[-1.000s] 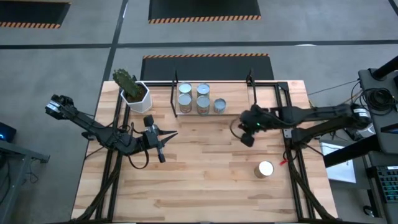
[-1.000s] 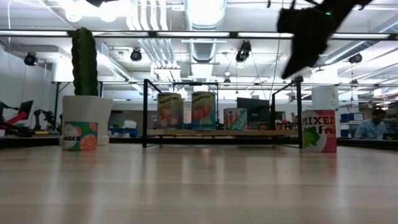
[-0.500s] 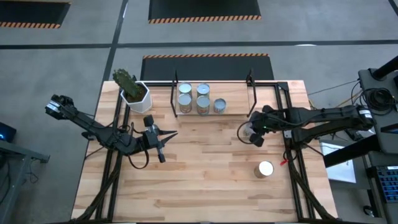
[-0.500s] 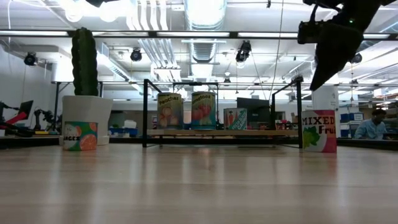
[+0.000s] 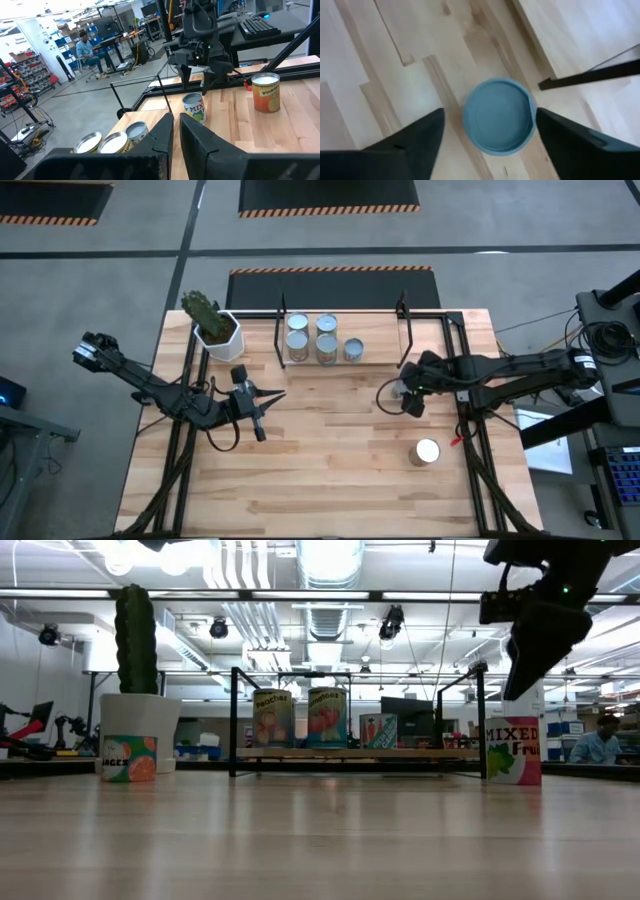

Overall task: Pick and place cans onto a shelf
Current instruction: Put the canned mixed fruits on the shelf

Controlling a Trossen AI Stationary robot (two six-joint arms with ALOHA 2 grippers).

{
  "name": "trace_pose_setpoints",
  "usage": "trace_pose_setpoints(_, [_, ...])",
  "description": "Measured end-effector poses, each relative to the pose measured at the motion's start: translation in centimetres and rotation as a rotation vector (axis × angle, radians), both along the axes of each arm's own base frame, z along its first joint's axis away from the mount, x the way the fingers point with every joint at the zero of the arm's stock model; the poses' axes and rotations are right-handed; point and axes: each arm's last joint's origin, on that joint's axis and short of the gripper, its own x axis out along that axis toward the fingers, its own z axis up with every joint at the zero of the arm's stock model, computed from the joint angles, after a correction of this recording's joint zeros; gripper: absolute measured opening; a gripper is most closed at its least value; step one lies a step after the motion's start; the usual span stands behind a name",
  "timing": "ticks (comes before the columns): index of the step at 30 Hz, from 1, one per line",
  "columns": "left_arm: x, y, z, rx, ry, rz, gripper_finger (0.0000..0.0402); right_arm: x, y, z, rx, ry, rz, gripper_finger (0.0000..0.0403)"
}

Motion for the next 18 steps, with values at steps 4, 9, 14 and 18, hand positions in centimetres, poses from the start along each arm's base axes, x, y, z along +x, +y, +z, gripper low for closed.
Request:
trace_pose_setpoints(4, [0.0,0.0,0.0,0.0,0.0,0.0,0.0014,-0.1,0.0,-1.0,0.005,0.032,-0.012,0.0358])
trace_pose_setpoints(9, [0.0,0.0,0.0,0.0,0.0,0.0,0.0014,0.0,-0.2,-1.6,-0.02,0.051,-0.049,0.0368])
trace_pose_setpoints(14, [0.0,0.0,0.0,0.0,0.0,0.0,0.0014,0.0,-0.5,-1.6,-0.054,0.045,-0.092,0.0368])
trace_pose_setpoints(18, [0.0,0.0,0.0,0.0,0.0,0.0,0.0013,-0.1,-1.0,-1.7,-0.035,0.044,-0.146,0.0368])
